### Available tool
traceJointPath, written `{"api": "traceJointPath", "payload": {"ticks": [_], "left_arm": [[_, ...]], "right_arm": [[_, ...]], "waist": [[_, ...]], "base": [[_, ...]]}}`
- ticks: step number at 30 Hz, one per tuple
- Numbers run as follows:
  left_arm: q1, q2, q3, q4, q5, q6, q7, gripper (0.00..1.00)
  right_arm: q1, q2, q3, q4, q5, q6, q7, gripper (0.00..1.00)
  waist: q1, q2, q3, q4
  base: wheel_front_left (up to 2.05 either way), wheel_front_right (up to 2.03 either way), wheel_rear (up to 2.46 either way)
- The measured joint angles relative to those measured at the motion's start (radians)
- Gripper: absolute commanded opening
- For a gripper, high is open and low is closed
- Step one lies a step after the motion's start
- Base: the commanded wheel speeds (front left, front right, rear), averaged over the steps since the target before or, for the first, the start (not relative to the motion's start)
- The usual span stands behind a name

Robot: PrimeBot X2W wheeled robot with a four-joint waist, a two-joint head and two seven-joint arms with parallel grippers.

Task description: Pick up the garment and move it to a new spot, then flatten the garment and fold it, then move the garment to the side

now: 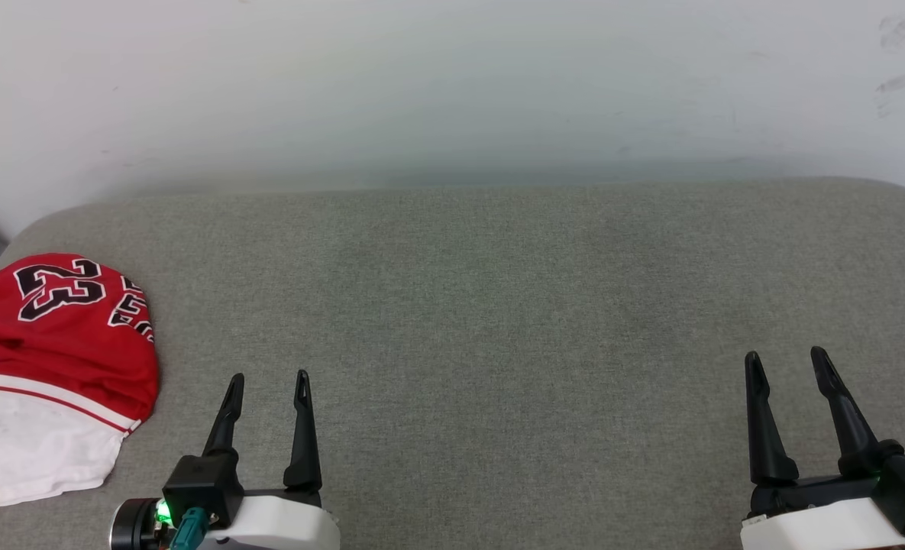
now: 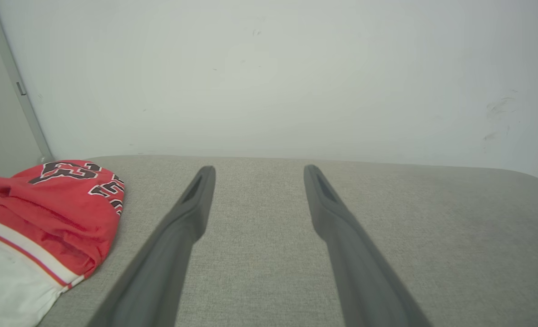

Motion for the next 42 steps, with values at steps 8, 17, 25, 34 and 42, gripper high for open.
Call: {"api": "traceJointPath", "payload": {"ticks": [8, 17, 25, 34, 42], "left_arm": [[0.003, 0.000, 0.002, 0.012, -0.014, 0.000, 0.000, 1.00], [0.003, 0.000, 0.009, 0.016, -0.032, 0.005, 0.000, 1.00], [0.003, 0.000, 0.016, 0.018, -0.029, 0.003, 0.000, 1.00], [0.002, 0.000, 0.032, 0.020, -0.032, 0.006, 0.000, 1.00], [0.000, 0.000, 0.041, 0.023, -0.039, 0.008, 0.000, 1.00]], "right_arm": [[0.001, 0.000, 0.003, 0.004, 0.018, 0.000, 0.000, 1.00], [0.002, 0.000, 0.003, 0.004, 0.024, 0.000, 0.000, 1.00], [0.009, 0.000, 0.007, 0.003, 0.026, 0.000, 0.000, 1.00], [0.017, 0.000, 0.012, -0.001, 0.026, 0.000, 0.000, 1.00], [0.018, 0.000, 0.017, -0.004, 0.024, 0.000, 0.000, 1.00]], "waist": [[0.0000, 0.0000, -0.001, 0.002], [0.0000, 0.0000, 0.001, 0.028], [0.0000, 0.0000, 0.003, 0.091], [0.0000, 0.0000, 0.011, 0.192], [0.0000, 0.0000, 0.018, 0.290]], "base": [[0.00, 0.00, 0.00], [0.00, 0.00, 0.00], [0.00, 0.00, 0.00], [0.00, 0.00, 0.00], [0.00, 0.00, 0.00]]}}
